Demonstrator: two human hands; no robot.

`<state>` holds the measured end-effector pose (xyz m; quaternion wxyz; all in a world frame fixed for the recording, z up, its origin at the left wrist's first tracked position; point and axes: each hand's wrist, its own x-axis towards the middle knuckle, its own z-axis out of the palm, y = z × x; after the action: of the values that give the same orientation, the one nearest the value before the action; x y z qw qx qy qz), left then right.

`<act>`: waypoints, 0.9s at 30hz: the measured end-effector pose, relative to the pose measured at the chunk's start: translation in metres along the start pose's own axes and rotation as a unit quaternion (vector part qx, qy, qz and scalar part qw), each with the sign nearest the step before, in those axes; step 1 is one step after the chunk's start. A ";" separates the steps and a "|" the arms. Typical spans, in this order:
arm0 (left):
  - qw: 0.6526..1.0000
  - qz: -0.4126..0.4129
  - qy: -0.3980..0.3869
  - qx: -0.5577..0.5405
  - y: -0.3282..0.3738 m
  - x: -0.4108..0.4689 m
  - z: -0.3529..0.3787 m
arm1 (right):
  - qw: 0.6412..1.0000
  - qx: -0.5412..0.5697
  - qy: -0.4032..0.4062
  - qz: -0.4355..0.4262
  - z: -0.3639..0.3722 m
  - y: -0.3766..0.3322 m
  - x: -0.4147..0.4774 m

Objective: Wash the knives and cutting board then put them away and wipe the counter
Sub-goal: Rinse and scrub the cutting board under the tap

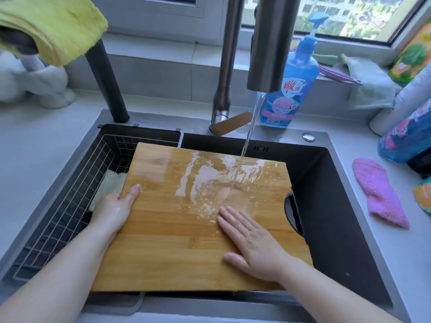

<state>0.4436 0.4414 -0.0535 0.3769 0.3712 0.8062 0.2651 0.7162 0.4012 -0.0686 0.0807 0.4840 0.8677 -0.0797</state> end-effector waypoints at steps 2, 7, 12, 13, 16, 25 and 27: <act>1.000 -0.004 0.000 -0.008 0.001 0.000 0.002 | 0.997 0.050 0.028 0.044 -0.002 0.019 0.004; 1.000 0.011 0.018 -0.021 0.013 -0.001 0.013 | 0.975 0.133 0.024 0.177 0.003 0.010 0.020; 0.999 0.034 0.031 0.023 0.019 0.000 0.013 | 0.992 0.112 -0.033 0.048 0.005 0.003 0.019; 0.998 0.037 0.033 0.031 0.018 0.000 0.013 | 0.990 0.114 -0.006 0.077 0.007 0.020 0.023; 0.998 0.047 0.033 0.031 0.016 0.002 0.013 | 0.949 0.185 0.052 0.249 0.005 0.071 0.039; 0.999 0.029 0.008 -0.027 0.016 0.002 0.015 | 0.988 0.109 0.042 0.104 -0.024 0.042 0.085; 0.999 0.032 0.006 -0.031 0.016 0.002 0.015 | 0.987 0.097 0.027 0.126 -0.029 0.060 0.082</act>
<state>0.4614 0.4548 -0.0515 0.3750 0.3833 0.7876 0.3036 0.7232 0.5069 -0.0620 0.0194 0.5971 0.7898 -0.1393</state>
